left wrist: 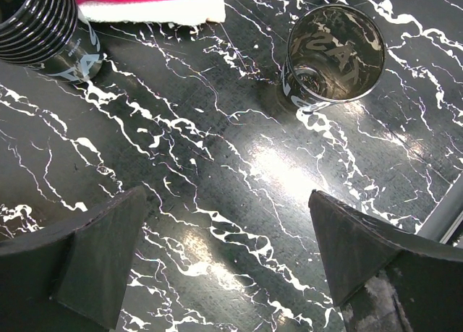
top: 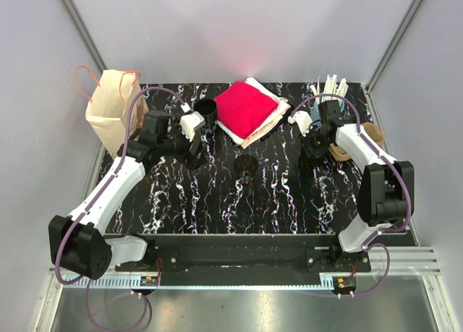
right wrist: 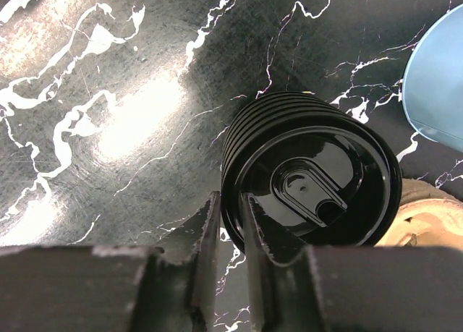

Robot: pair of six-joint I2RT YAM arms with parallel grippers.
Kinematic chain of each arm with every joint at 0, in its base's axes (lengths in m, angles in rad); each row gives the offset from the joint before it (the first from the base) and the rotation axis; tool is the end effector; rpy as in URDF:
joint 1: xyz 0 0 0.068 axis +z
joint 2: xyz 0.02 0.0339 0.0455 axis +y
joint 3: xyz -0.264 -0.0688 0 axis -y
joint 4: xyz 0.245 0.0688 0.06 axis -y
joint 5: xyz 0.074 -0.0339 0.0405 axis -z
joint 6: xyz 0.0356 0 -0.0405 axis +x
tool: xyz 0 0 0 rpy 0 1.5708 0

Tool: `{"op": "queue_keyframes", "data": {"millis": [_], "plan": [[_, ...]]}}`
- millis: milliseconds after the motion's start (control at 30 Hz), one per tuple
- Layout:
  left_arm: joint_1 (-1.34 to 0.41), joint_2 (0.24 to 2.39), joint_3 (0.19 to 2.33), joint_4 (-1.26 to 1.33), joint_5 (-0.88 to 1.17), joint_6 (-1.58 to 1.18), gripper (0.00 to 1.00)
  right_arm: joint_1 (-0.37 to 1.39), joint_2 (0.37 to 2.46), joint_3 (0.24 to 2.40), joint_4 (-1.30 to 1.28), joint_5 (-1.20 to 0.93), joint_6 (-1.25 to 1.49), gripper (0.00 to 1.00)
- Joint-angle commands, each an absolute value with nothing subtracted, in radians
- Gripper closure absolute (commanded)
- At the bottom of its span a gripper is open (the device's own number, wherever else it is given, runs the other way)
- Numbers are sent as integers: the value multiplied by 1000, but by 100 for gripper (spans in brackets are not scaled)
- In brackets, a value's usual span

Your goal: Pack the takeout coffee

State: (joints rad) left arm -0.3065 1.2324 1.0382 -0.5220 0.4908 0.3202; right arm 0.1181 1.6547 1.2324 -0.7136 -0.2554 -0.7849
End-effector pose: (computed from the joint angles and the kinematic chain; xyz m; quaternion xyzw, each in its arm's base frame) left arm 0.2465 -0.0956 0.3049 0.3679 0.8088 -0.2183 0.4035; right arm 0.3325 0.0485 0.2325 -0.4473 0.8595 0.0475 0.2429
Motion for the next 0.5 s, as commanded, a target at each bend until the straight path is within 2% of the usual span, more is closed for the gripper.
{"op": "queue_keyframes", "data": {"millis": [0,67,267,467], "plan": [[-302,1233,1037,-479,534,313,1,123,1632,1270,-695,-270,-784,77],[-302,1235,1037,-477,538,313,1,124,1612,1278,-712,-281,-782,77],[-302,1244,1042,-479,554,310,1,123,1563,1319,-762,-324,-772,88],[-302,1230,1042,-479,569,346,1,124,1546,1356,-798,-333,-769,94]]}}
